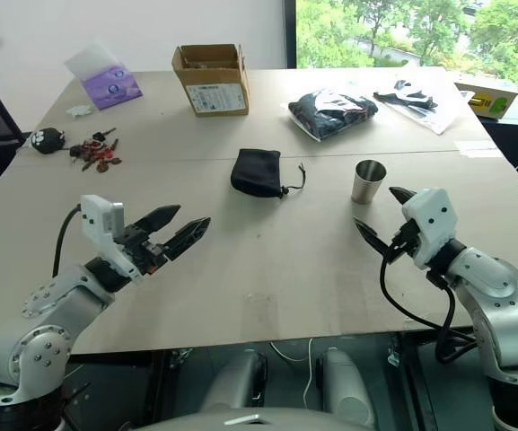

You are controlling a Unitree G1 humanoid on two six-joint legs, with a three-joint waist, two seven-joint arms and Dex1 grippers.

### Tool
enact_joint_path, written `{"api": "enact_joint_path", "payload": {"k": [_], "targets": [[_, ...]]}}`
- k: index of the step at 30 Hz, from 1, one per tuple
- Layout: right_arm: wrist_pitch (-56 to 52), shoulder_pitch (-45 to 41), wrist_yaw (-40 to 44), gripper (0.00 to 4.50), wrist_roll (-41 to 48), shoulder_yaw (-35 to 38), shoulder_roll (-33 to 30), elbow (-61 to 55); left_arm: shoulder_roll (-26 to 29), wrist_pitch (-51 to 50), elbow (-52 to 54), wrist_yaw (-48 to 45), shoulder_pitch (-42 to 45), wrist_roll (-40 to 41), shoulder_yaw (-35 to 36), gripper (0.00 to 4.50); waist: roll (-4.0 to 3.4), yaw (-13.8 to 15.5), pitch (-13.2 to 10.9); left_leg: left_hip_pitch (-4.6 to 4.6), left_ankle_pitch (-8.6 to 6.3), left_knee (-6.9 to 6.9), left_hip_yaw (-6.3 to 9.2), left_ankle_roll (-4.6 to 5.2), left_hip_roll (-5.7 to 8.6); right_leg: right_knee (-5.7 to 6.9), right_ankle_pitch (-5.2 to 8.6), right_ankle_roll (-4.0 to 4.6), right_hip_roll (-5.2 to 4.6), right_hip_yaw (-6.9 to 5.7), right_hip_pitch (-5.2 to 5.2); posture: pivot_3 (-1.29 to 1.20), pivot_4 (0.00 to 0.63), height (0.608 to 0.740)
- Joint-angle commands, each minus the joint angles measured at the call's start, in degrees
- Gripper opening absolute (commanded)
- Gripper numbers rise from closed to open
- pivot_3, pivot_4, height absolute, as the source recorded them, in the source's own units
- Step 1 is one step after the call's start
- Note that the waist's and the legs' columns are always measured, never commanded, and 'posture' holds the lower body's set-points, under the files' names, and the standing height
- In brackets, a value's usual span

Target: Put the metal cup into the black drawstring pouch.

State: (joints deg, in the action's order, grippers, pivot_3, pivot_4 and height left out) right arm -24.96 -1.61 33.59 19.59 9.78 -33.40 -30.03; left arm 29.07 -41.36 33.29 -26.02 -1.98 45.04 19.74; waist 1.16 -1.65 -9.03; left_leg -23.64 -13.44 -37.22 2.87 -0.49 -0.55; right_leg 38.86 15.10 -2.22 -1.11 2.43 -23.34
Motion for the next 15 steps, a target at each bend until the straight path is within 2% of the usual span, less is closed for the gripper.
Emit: {"api": "enact_joint_path", "payload": {"k": [1,10,12,15], "targets": [[-0.4,-2.0,-1.4,4.5,0.6,-0.1,0.6,-2.8,0.2,1.0,2.1,1.1,1.3,0.2,0.2,4.45,0.0,0.0,0.0,0.0,0.0,0.0,0.0,0.0,0.0,0.0,0.0,0.0,0.0,0.0,0.0,0.0,0.15,0.74],[-4.6,-11.1,-7.6,4.5,4.3,-2.3,7.9,-3.5,-3.1,-1.8,-4.5,10.0,11.5,0.1,-0.9,4.45,0.01,0.1,0.0,-0.03,0.0,-0.08,0.03,0.0,0.0,0.01,-0.01,-0.01,0.05,-0.02,0.01,0.0,0.15,0.74],[-4.6,-12.1,-7.0,4.5,4.8,-2.8,8.0,-3.9,-2.4,-2.6,-5.3,11.6,13.4,-1.8,-2.1,4.45,0.01,0.3,0.0,-0.03,0.0,-0.08,0.06,0.0,0.0,0.02,-0.01,-0.01,0.04,-0.02,0.01,0.0,0.15,0.74],[-4.2,-11.9,-4.3,4.5,5.3,-3.5,6.3,-5.3,0.8,-1.5,-6.8,13.9,16.2,-9.4,-5.0,4.45,0.01,0.7,0.0,-0.04,0.0,-0.08,0.05,0.0,0.02,0.01,-0.01,-0.01,0.05,-0.07,0.01,0.0,0.15,0.74]]}}
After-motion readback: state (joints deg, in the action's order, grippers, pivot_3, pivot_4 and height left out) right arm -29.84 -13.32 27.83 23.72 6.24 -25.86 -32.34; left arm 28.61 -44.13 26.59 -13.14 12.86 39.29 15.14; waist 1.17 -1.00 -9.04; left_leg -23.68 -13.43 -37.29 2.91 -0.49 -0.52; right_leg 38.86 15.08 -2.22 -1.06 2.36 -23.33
